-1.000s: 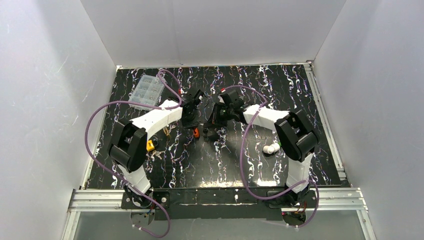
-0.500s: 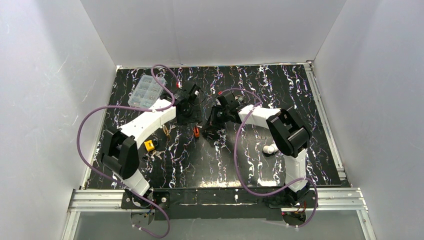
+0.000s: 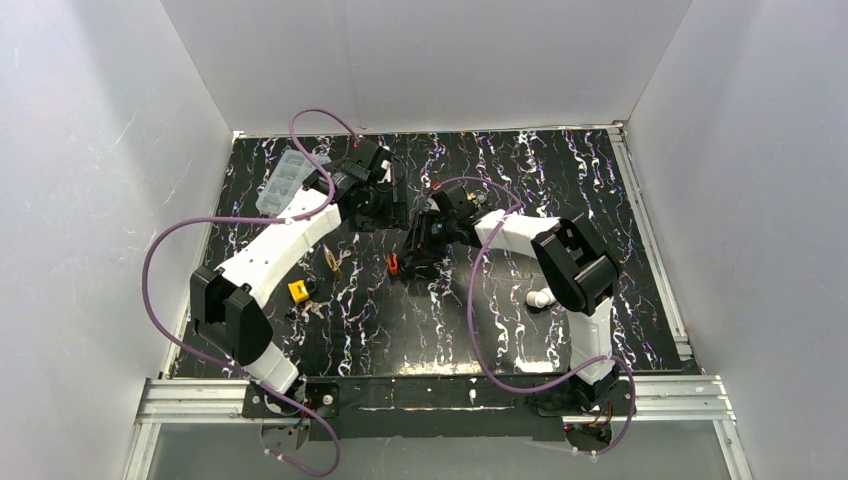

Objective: Lock with the key
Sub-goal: Place the key at the center of the board, then pick up the lock from the center of the board.

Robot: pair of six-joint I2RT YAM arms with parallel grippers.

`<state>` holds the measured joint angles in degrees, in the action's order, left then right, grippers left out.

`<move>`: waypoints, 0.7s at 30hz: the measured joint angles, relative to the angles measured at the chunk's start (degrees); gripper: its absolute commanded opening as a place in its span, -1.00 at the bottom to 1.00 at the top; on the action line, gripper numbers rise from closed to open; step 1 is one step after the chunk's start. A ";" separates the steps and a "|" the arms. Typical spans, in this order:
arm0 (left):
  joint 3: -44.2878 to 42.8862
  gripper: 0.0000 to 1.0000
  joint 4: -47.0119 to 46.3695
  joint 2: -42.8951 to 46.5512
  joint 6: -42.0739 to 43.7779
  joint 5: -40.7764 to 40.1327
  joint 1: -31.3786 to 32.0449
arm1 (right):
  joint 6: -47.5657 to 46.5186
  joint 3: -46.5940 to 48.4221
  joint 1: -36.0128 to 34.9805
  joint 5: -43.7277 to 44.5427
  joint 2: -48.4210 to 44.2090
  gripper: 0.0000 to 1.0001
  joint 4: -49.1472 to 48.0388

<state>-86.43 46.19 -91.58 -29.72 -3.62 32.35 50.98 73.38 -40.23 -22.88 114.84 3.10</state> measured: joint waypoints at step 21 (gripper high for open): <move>-3.89 0.97 3.35 5.03 4.72 3.10 -1.52 | -5.24 1.53 0.32 8.01 -10.26 0.29 9.36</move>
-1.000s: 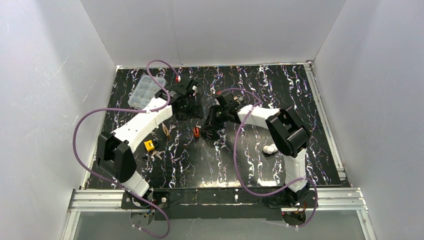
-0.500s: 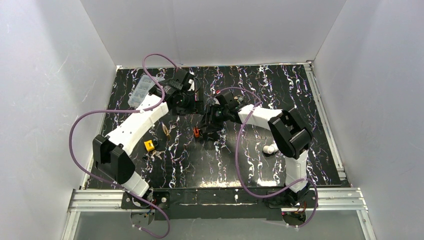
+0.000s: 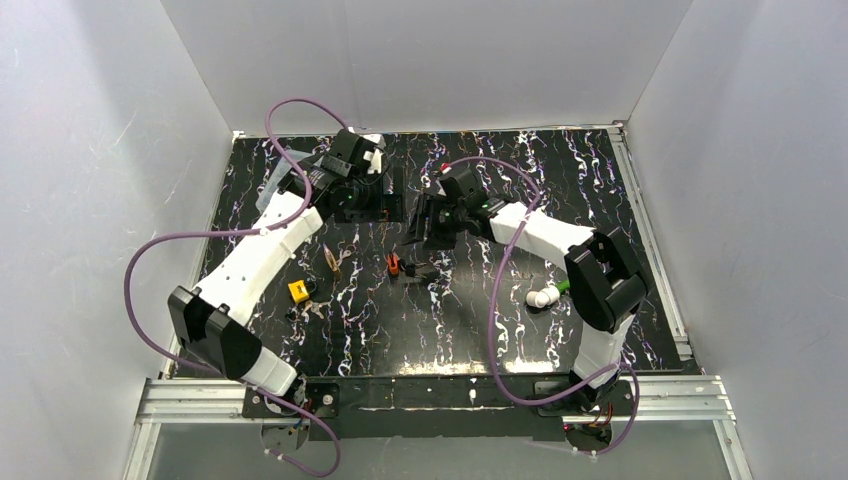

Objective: Lock with the key
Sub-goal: Pick up the lock from the center of the board.

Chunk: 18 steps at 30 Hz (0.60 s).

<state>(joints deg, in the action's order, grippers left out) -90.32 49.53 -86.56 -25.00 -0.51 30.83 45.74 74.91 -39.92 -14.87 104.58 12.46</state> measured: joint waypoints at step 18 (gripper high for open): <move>0.00 0.97 0.44 3.86 1.38 3.23 -1.91 | -8.57 22.37 16.48 16.68 12.17 0.25 19.29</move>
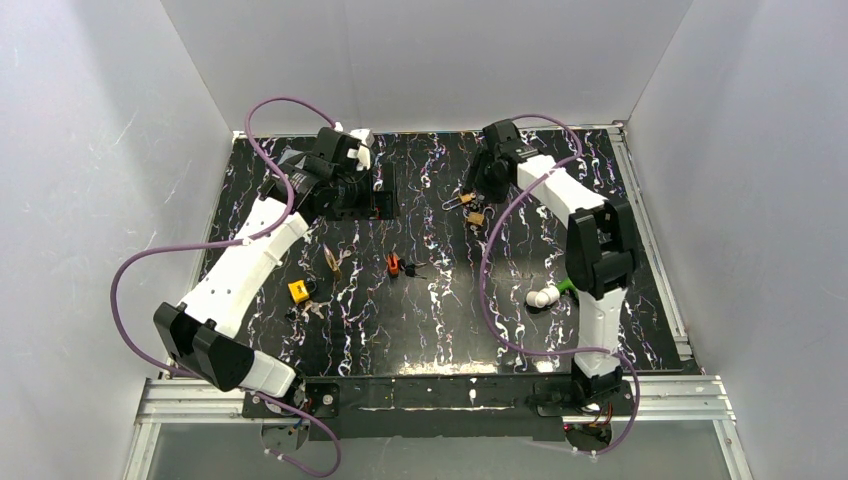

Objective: Lock with the key
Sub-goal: Pick up the lock from the center of the board.

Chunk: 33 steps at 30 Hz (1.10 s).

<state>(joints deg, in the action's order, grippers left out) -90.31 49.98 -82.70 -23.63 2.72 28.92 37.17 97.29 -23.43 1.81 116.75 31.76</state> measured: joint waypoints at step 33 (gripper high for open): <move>2.58 0.97 -0.64 -0.02 -0.03 3.80 -0.73 | -0.28 12.03 -4.82 13.06 14.44 -0.66 16.09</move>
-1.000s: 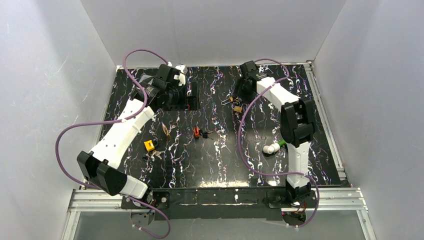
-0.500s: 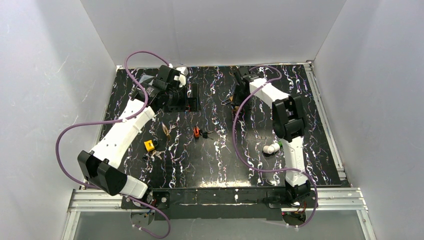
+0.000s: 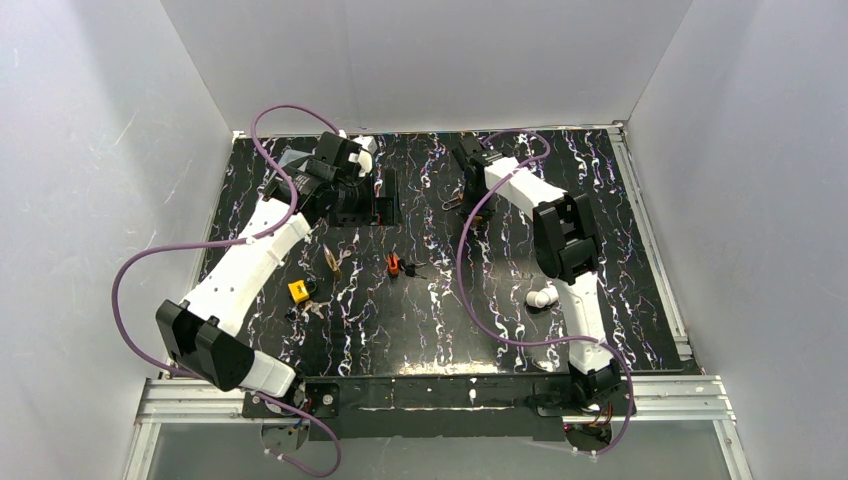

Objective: Lock with the key
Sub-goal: Pick up the lock from the center of the board.

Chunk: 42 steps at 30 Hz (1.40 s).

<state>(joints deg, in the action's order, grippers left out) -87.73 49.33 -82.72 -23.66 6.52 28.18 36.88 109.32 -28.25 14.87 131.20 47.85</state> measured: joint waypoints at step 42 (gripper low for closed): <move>-13.23 0.46 -9.95 1.38 19.10 52.12 -0.33 | 9.06 -42.71 -0.06 -87.24 -62.16 -0.97 -45.98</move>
<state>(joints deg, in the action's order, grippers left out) -100.96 39.39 -81.34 -4.56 58.64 27.86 45.95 66.61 -28.31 -72.36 69.03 1.87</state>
